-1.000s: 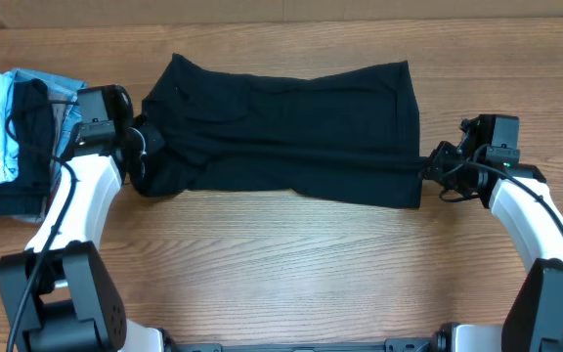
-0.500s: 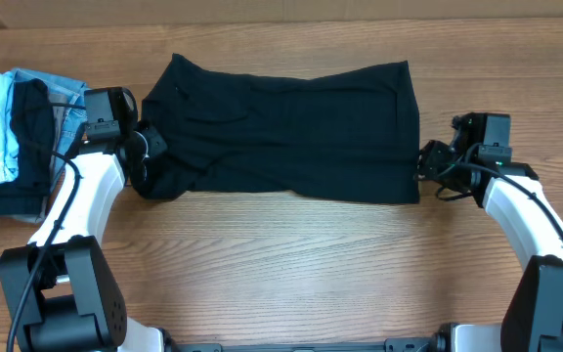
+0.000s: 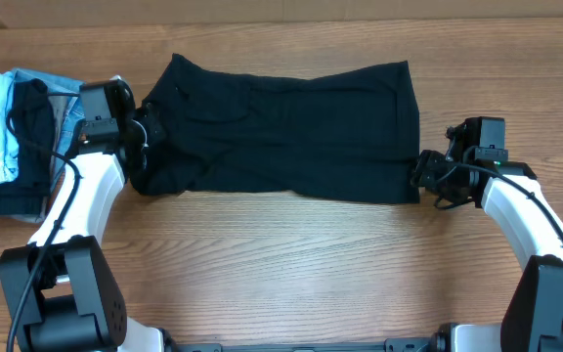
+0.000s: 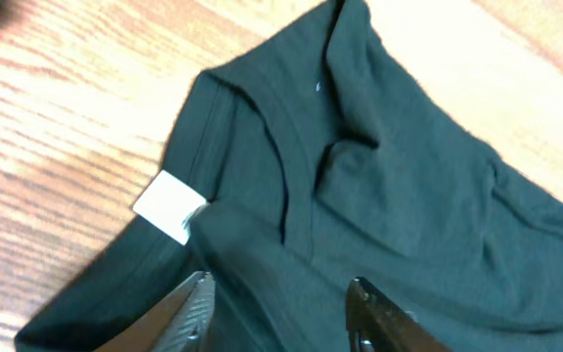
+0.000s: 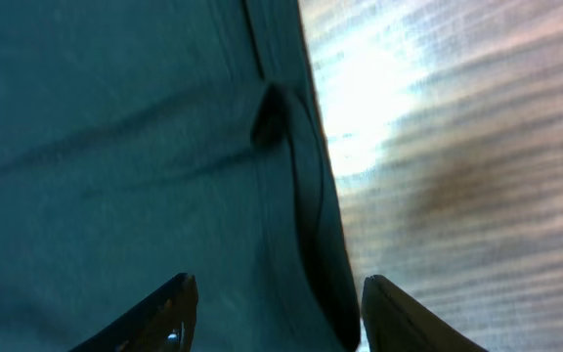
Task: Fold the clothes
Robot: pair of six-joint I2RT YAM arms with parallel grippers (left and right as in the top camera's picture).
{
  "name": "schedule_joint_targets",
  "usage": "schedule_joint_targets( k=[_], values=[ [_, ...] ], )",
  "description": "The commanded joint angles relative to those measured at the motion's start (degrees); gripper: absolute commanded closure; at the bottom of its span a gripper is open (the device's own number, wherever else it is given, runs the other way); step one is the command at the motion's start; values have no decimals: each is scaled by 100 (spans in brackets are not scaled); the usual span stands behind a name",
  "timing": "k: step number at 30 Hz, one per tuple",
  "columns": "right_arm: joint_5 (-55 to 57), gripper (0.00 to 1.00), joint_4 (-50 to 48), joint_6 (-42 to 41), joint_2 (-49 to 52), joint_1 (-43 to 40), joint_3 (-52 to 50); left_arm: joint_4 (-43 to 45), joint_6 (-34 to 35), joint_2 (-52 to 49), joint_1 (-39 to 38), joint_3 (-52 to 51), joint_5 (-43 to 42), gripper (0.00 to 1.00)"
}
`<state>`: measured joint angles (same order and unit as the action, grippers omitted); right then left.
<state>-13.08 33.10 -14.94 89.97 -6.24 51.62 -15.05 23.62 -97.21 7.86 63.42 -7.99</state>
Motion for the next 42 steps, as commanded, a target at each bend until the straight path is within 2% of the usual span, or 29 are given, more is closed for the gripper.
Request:
schedule_joint_targets(
  k=[1,2,4,6,8,10,13,15,20,21,23,24,26,27,28,32,36,39,42],
  values=[
    [22,42,114,20,17,13,122,92,-94,-31,-20,98,-66,51],
    [22,43,153,20,17,13,122,33,-96,-31,-20,98,-118,51],
    [22,43,245,20,17,13,122,-391,-142,-28,-17,98,-737,44],
    [24,43,343,22,17,13,122,-1451,-140,-28,-17,98,-1110,43],
    [24,43,356,20,17,13,122,-2256,-138,-28,-4,98,-973,43],
    [24,42,354,22,17,13,122,-2553,-133,-28,-4,98,-358,44],
    [24,43,361,20,17,13,122,-2380,-170,-28,0,98,136,48],
    [24,43,363,20,17,13,122,-2328,-181,-31,-4,98,87,52],
    [24,42,361,20,17,13,122,-2350,-245,-66,-44,76,-151,53],
    [24,43,361,20,17,13,122,-2312,-428,-61,-46,76,-553,57],
    [44,43,352,20,17,13,122,-2002,-955,20,-46,120,-2262,54],
    [68,42,350,20,17,13,122,-1912,-953,37,-55,122,-2446,56],
    [66,43,350,20,17,13,122,-2142,-949,-9,-111,118,-1576,58],
    [66,42,352,20,17,13,122,-2273,-955,-52,-140,109,-1207,55],
    [66,43,350,20,17,13,122,-2367,-994,-164,-151,103,-981,51],
    [66,43,393,20,17,13,122,-2216,-968,-863,-83,101,-485,50],
    [68,43,476,20,17,13,122,-2002,-765,-1714,162,101,-363,50],
    [70,43,474,20,17,13,122,-1880,-728,-1759,269,103,-356,50],
    [216,43,474,20,17,13,122,-2400,-667,-1742,310,103,-361,53]
  ],
)
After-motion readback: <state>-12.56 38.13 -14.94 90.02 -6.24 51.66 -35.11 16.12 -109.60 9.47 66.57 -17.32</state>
